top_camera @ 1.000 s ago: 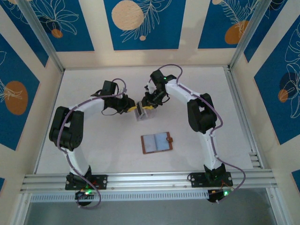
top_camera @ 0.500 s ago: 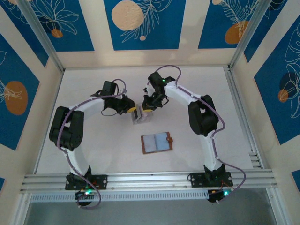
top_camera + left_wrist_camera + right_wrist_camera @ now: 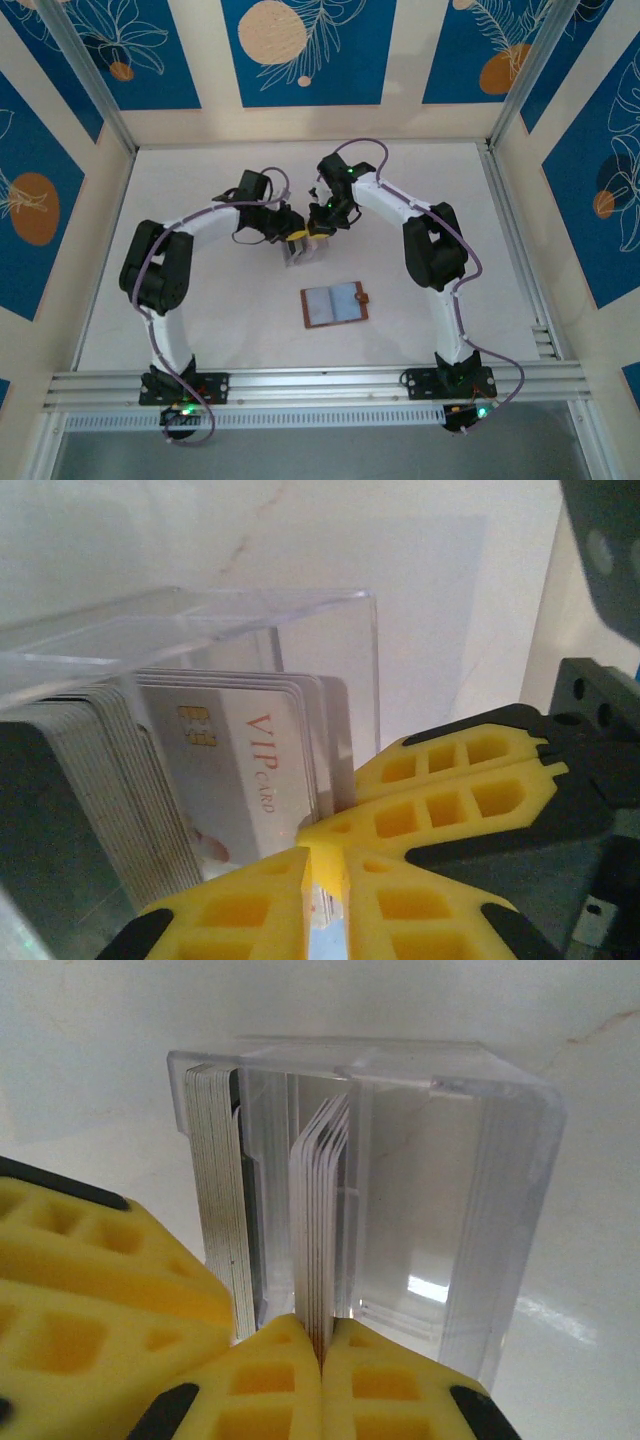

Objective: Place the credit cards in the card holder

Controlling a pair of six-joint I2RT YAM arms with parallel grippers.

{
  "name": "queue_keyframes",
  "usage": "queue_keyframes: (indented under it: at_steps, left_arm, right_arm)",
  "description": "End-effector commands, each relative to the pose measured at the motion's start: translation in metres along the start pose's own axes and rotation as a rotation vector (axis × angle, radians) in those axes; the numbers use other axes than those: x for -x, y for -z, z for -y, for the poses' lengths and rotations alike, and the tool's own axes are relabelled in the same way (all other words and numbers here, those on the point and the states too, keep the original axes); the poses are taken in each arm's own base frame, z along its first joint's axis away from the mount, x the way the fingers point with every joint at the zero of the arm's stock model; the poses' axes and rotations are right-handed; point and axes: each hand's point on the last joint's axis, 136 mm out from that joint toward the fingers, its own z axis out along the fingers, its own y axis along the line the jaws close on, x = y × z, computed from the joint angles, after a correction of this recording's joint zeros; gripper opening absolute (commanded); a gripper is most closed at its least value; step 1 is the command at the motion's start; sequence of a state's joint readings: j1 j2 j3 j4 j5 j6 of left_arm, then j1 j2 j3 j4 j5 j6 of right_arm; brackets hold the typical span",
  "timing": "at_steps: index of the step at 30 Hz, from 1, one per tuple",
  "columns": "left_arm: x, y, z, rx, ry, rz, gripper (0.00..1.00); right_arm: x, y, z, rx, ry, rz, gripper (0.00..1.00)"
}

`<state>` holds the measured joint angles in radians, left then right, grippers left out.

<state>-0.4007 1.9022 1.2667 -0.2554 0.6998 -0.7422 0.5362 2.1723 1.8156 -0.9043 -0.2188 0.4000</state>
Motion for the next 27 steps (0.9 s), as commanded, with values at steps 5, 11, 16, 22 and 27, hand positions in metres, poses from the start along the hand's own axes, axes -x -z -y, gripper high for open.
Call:
queue_keyframes:
  at_steps: [5,11,16,22,27]
  left_arm:
    - [0.003,-0.02,-0.001,0.007,0.02,-0.02,0.15]
    - [0.002,-0.028,-0.009,0.002,0.039,-0.028,0.15]
    - [0.001,-0.035,-0.016,0.024,0.048,-0.045,0.15]
    - [-0.004,-0.043,-0.027,0.077,0.039,-0.067,0.15]
    - [-0.007,-0.047,-0.036,0.103,0.043,-0.077,0.15]
  right_arm:
    - [-0.013,0.018,0.003,-0.006,-0.027,-0.012,0.01]
    - [-0.012,0.023,0.005,0.009,-0.042,-0.002,0.0]
    - [-0.011,0.029,0.003,0.026,-0.045,0.004,0.06]
    - [-0.011,0.035,0.0,0.057,-0.047,0.009,0.15]
    - [-0.011,0.035,0.0,0.078,-0.056,0.005,0.16]
